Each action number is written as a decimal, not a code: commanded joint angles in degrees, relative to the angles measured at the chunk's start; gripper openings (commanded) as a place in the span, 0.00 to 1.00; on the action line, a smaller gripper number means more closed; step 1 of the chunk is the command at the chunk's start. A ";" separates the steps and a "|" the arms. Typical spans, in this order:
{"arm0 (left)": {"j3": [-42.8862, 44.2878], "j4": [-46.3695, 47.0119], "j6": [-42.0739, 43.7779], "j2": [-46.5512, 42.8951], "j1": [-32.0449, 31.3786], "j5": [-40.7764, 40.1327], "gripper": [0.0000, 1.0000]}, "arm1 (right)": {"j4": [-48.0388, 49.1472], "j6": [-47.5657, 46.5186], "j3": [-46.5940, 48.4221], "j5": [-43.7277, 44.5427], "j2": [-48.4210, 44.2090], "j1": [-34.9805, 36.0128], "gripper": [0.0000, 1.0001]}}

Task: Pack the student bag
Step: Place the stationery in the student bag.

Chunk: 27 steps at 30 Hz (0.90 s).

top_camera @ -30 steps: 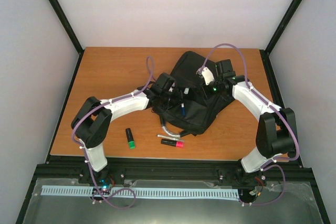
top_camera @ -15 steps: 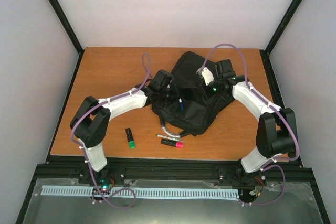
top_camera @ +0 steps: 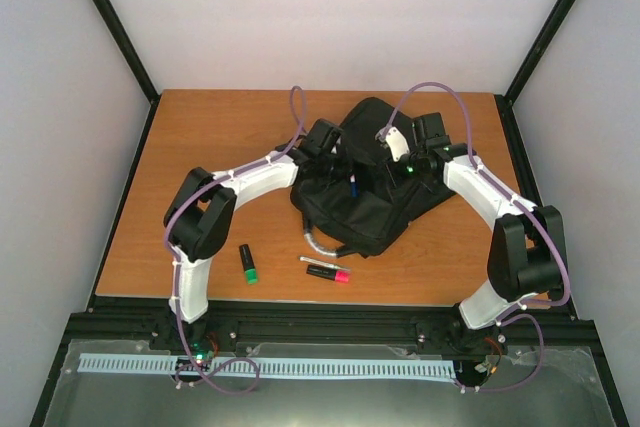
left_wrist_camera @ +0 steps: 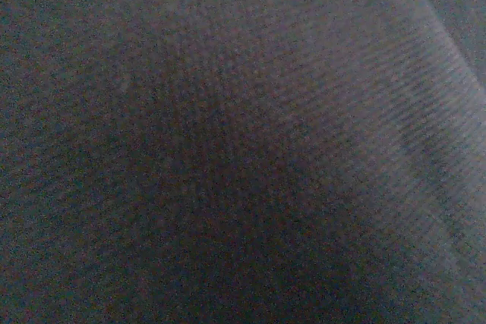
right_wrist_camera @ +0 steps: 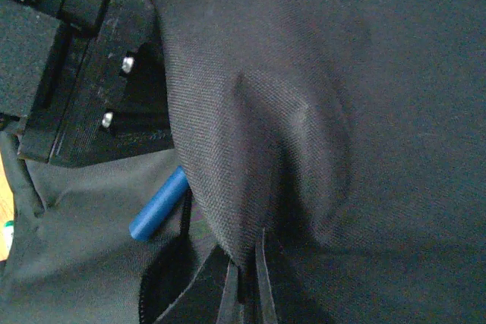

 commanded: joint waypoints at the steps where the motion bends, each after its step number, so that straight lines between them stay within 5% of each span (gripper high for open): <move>1: 4.06 0.28 6.45 1.52 0.44 -5.59 0.01 | 0.43 -0.41 0.05 -6.20 -0.04 0.77 0.03; 7: 4.94 11.35 7.82 2.27 0.25 6.27 0.01 | 0.24 -0.55 0.29 -6.52 0.73 0.76 0.03; 16: 9.81 -1.54 19.07 2.28 -0.89 10.40 0.01 | 0.29 -0.73 0.25 -6.06 0.68 0.77 0.03; 22: 22.86 -21.32 28.93 8.85 -1.07 11.57 0.01 | 0.14 -0.71 0.57 -5.62 0.88 0.75 0.03; 27: 20.65 -17.05 25.97 8.88 -1.09 11.55 0.15 | 0.48 -0.79 1.28 -0.60 -1.17 0.89 0.03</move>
